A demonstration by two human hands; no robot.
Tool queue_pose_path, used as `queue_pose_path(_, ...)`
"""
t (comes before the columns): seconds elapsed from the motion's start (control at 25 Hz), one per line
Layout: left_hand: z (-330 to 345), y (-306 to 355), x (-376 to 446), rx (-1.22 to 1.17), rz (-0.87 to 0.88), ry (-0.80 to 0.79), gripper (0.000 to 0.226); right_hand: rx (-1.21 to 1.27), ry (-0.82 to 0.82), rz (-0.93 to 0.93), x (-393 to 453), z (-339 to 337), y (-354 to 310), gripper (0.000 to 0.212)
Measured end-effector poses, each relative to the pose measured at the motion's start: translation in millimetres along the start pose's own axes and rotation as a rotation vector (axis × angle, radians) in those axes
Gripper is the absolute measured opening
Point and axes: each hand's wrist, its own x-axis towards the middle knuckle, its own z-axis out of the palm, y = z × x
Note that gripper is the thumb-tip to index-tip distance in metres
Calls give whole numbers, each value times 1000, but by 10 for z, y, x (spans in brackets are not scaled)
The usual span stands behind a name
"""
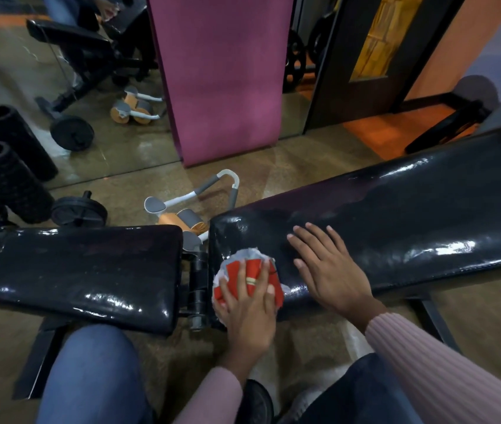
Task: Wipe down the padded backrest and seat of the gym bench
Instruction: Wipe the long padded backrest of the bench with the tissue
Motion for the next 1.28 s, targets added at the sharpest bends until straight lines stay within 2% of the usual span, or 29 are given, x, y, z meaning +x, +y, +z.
queue_pose_path(0.08, 135, 147, -244, 47, 126, -20, 57, -5, -7, 2, 5, 5, 7, 51)
queue_pose_path(0.2, 141, 384, -51, 78, 215, 41, 48, -9, -15, 6, 6, 3, -2, 53)
queue_pose_path(0.36, -88, 183, 431, 0, 43, 40, 58, 2, -13, 11, 21, 0, 5, 52)
queue_pose_path(0.52, -8, -137, 143, -69, -98, 68, 68, -33, -36, 4, 29, 1, -15, 52)
queue_pose_path(0.68, 155, 181, -83, 28, 71, 42, 78, -48, -49, 1, 23, 4, -12, 52)
queue_pose_path(0.76, 87, 306, 109, 17, 118, 37, 70, -54, -57, -7, 25, 1, -24, 52)
queue_pose_path(0.88, -68, 204, 446, -48, 97, 36, 53, -52, -56, -11, 18, -12, -13, 51)
queue_pose_path(1.08, 100, -229, 127, -90, -2, 147, 61, -55, -60, 0, 5, 1, -14, 51)
queue_pose_path(1.16, 213, -101, -113, -33, 37, 152, 60, -54, -54, 0, 5, 6, 3, 51)
queue_pose_path(1.28, 194, 234, -32, 20, 149, 121, 61, -67, -62, -19, 4, 17, -6, 51)
